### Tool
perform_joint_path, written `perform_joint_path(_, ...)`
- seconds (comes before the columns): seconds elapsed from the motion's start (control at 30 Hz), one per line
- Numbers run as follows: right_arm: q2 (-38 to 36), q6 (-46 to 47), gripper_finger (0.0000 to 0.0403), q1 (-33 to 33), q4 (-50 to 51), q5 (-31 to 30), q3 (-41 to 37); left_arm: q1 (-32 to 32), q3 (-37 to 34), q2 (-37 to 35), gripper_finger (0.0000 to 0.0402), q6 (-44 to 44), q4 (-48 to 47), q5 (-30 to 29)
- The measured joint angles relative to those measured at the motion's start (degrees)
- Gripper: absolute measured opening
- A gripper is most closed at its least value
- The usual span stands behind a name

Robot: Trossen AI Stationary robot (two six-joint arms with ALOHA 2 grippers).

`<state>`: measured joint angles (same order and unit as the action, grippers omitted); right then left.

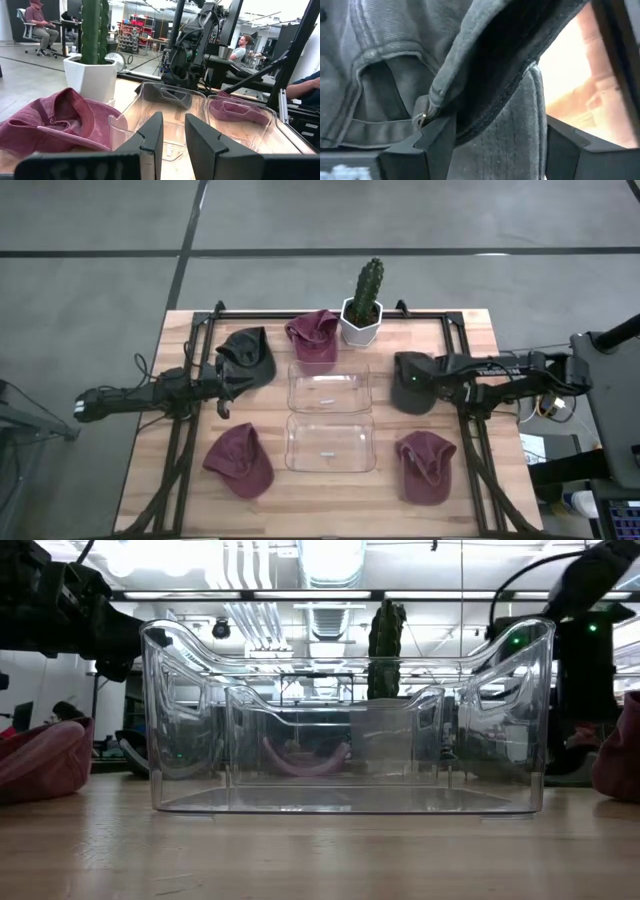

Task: Pick & Place hat
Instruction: Put the right black cap into the bottom transparent bin

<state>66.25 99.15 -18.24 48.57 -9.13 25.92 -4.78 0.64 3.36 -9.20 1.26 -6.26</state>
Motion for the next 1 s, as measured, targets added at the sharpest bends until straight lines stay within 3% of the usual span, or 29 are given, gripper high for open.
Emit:
perform_joint_path(0.37, -9.89, 1.03, 0.0205, -0.02, -1.22, -4.80, -2.75, 0.00, 0.00, 0.00, 0.0074, 0.40, 0.00, 0.00)
perform_joint_path(0.5, -13.39, 1.01, 0.0162, -0.04, -1.06, -7.09, -3.27, -0.01, -0.02, 0.00, 0.0074, 0.44, 0.01, 0.00)
perform_joint_path(0.8, -18.00, 0.95, 0.0021, -0.02, -2.14, -7.96, -6.43, -0.01, -0.02, 0.00, 0.0074, 0.30, 0.09, 0.00)
perform_joint_path(1.0, -21.63, -0.54, 0.0013, -0.02, -1.98, -10.18, -6.10, 0.00, -0.11, 0.02, 0.0074, -2.33, 1.10, -0.07)
